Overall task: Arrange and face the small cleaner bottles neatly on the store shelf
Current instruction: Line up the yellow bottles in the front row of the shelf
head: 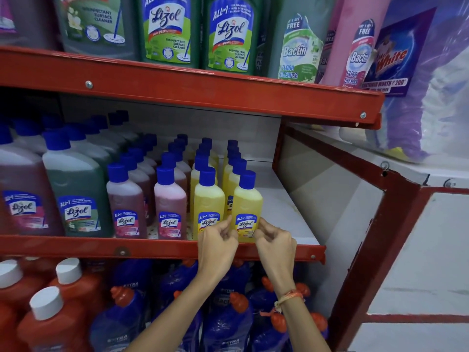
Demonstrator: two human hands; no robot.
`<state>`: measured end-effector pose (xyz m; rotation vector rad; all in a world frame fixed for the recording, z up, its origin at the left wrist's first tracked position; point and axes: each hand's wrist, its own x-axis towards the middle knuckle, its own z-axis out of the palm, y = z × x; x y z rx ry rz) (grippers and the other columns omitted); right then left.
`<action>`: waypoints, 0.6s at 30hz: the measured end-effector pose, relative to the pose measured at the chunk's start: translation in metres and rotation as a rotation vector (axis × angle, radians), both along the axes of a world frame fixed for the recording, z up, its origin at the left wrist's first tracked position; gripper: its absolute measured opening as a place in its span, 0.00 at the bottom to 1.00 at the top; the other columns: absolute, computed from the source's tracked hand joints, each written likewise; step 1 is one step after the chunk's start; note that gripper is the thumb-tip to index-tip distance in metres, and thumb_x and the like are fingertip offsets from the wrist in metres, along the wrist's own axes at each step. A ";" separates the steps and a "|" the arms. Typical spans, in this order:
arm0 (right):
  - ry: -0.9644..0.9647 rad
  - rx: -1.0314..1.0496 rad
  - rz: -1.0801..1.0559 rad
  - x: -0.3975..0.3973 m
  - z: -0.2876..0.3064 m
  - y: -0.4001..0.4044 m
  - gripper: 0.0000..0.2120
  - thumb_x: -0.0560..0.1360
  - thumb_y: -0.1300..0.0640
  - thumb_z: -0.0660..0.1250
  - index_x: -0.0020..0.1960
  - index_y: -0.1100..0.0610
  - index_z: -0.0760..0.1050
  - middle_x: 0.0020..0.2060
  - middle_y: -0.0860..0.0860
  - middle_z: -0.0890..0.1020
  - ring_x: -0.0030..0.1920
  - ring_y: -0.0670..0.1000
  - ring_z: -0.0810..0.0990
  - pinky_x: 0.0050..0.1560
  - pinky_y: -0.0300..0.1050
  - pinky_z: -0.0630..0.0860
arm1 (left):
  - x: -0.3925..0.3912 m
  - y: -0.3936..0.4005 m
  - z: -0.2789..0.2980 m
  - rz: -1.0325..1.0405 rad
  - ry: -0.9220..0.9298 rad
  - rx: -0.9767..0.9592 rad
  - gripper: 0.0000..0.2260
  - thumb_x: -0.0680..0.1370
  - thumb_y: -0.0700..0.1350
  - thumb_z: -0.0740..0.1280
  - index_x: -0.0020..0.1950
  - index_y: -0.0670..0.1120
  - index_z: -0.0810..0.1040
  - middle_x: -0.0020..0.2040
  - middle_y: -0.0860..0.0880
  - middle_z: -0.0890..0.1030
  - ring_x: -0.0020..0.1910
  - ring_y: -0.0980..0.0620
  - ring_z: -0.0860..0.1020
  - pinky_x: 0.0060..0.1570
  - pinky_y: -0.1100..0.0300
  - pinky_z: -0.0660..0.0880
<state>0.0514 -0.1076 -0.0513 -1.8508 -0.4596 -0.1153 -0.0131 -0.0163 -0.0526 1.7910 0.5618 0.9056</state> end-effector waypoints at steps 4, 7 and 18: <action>0.001 0.005 0.033 0.005 -0.004 -0.002 0.17 0.71 0.60 0.66 0.57 0.49 0.81 0.47 0.48 0.87 0.39 0.40 0.80 0.40 0.27 0.74 | -0.001 -0.001 -0.001 0.006 -0.012 0.008 0.20 0.73 0.37 0.63 0.65 0.43 0.73 0.56 0.49 0.82 0.38 0.73 0.72 0.36 0.85 0.65; 0.003 0.027 0.072 0.008 -0.007 -0.006 0.16 0.73 0.60 0.66 0.60 0.52 0.80 0.53 0.49 0.85 0.50 0.42 0.82 0.48 0.29 0.74 | -0.003 -0.002 -0.002 -0.007 -0.004 -0.003 0.20 0.73 0.37 0.63 0.65 0.44 0.73 0.43 0.59 0.78 0.36 0.67 0.73 0.39 0.78 0.69; -0.202 0.247 0.026 -0.049 -0.014 0.014 0.15 0.73 0.66 0.65 0.54 0.52 0.82 0.48 0.47 0.86 0.49 0.40 0.83 0.51 0.38 0.80 | -0.048 0.007 -0.005 0.125 -0.182 0.050 0.16 0.73 0.36 0.63 0.57 0.51 0.79 0.55 0.53 0.83 0.55 0.61 0.79 0.59 0.56 0.76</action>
